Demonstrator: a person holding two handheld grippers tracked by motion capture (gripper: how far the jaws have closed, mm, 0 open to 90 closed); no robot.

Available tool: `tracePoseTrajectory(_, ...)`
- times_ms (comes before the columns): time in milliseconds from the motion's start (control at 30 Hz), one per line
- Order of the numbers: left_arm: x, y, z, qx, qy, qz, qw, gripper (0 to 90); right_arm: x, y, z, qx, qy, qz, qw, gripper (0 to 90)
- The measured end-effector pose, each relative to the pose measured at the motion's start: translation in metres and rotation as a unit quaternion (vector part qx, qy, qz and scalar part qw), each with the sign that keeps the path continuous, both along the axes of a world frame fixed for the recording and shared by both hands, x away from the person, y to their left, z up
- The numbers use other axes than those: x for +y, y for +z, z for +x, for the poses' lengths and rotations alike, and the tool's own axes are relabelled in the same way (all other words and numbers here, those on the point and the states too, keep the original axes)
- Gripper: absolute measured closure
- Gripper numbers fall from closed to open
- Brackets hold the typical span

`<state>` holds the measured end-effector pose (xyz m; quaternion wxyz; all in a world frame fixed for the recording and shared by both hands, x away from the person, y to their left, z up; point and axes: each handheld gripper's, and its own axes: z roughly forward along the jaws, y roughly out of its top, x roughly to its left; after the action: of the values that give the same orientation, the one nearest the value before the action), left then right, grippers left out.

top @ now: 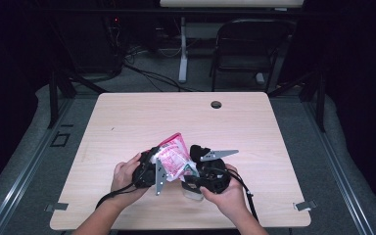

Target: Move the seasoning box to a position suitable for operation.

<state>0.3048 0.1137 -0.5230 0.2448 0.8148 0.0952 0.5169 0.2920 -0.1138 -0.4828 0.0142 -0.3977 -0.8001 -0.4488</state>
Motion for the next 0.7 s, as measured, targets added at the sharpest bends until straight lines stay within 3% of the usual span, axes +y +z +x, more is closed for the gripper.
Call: tracePoseTrajectory(700,-0.0065,0.0059,-0.0031,-0.030,0.004,0.020,0.9993,64.6,-0.0032,-0.0031,-0.0004,-0.008,-0.010,0.004,0.9999,90.0)
